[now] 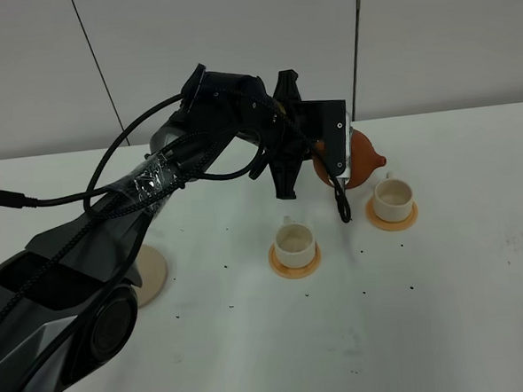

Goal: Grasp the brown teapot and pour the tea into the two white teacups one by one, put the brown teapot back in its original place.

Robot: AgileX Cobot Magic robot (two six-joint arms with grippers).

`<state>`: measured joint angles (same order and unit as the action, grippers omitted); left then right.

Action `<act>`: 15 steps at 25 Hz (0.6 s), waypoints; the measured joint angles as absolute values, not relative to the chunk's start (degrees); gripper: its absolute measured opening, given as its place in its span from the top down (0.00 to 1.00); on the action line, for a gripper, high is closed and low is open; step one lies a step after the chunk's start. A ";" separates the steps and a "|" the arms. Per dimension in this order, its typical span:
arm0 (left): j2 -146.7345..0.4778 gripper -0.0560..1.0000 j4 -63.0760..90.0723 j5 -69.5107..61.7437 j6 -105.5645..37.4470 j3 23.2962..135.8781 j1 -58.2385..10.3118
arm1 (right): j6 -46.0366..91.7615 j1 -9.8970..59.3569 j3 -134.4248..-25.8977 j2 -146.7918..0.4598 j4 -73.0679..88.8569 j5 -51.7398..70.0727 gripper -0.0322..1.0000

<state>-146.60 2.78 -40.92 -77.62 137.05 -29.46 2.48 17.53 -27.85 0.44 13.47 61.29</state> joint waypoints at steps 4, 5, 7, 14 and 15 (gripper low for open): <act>-146.60 0.79 2.17 -40.39 -78.11 137.05 -29.93 | 2.48 17.53 -27.85 0.44 13.47 61.29 0.74; -146.60 0.79 2.17 -40.02 -78.19 137.05 -30.06 | 2.48 17.53 -27.85 0.44 13.47 61.29 0.74; -146.60 0.79 2.17 -39.52 -78.32 137.05 -30.23 | 2.48 17.53 -27.85 0.44 13.47 61.29 0.74; -146.60 0.79 -0.33 -38.20 -78.60 137.05 -31.11 | 2.48 17.53 -27.85 0.44 13.47 61.29 0.74; -146.60 0.79 -0.71 -38.04 -78.60 137.05 -31.34 | 2.48 17.53 -27.85 0.44 13.47 61.29 0.74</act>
<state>-146.60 -0.71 -38.04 -78.60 137.05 -31.34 2.48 17.53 -27.85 0.44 13.47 61.29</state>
